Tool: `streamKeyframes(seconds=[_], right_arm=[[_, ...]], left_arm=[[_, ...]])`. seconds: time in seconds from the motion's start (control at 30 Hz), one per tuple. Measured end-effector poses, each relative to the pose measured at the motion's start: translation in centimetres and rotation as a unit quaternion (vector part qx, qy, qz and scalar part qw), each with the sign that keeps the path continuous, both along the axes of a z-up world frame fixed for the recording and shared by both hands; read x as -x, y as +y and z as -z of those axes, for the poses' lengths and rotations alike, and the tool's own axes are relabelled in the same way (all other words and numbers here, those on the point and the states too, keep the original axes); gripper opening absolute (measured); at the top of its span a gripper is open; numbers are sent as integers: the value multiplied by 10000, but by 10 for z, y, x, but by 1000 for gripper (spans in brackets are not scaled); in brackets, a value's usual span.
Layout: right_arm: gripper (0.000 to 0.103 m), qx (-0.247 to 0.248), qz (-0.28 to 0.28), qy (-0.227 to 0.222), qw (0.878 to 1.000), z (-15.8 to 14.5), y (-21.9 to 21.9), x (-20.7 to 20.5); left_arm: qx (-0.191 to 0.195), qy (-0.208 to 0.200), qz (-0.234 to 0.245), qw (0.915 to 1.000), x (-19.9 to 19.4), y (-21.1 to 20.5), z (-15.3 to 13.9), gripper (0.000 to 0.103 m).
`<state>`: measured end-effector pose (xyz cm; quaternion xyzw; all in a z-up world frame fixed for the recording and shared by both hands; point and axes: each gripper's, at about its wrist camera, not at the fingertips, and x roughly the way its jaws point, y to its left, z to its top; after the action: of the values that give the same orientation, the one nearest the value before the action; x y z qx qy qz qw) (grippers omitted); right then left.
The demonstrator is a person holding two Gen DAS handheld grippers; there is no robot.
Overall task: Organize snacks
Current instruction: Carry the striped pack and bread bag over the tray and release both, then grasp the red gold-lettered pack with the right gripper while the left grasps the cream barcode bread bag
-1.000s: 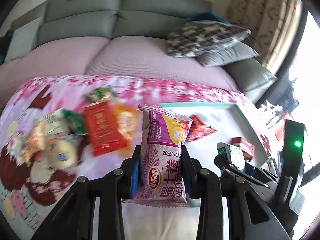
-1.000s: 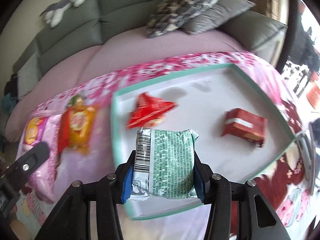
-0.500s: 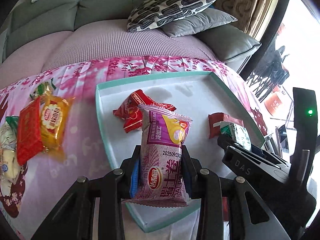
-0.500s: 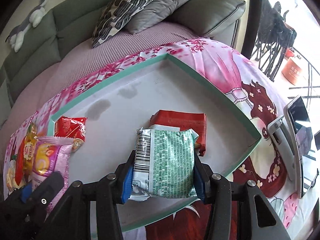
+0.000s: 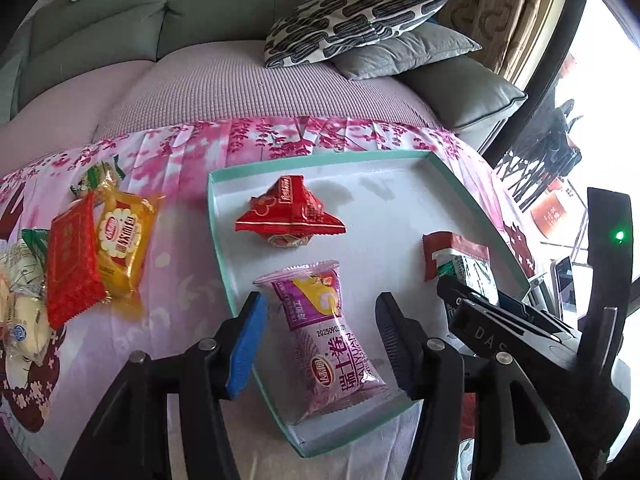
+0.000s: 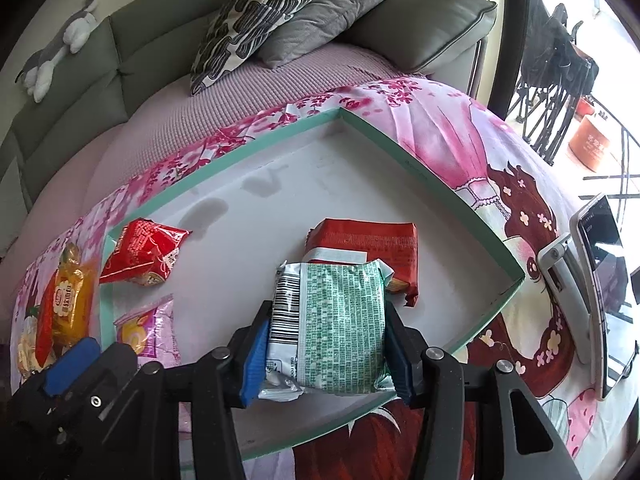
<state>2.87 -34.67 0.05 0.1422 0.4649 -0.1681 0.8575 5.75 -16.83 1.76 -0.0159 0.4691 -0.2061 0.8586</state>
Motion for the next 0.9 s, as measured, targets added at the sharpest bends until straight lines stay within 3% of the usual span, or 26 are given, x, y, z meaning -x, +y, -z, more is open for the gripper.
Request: streamKeyframes(seconds=[0.03, 0.1, 0.17, 0.33, 0.4, 0.47, 0.67, 0.9], right_arm=[[55, 8, -14, 11, 10000, 0, 1, 0], [57, -10, -67, 15, 10000, 0, 3, -1], [75, -87, -115, -47, 9999, 0, 4, -1], [82, -30, -261, -131, 9996, -1, 11, -3], [86, -28, -320, -142, 9994, -1, 15, -5], [103, -23, -381, -173, 9991, -1, 19, -6], [103, 14, -627, -460, 9970, -15, 41, -7], [103, -58, -974, -687, 9929, -30, 78, -10]], left_arm=[[-23, -23, -61, 10000, 0, 3, -2, 65], [-125, -107, -238, 9996, -1, 10, -6, 82], [-206, -168, -389, 9989, -3, 18, -9, 83], [-356, -156, -827, 9958, -9, 40, -8, 84], [-448, -142, -1020, 9937, -11, 49, -6, 92], [-587, -202, -1272, 9899, -13, 59, -3, 98], [-1045, -287, -1744, 9787, -15, 92, -2, 99], [-1176, -397, -2091, 9700, -9, 132, -15, 99]])
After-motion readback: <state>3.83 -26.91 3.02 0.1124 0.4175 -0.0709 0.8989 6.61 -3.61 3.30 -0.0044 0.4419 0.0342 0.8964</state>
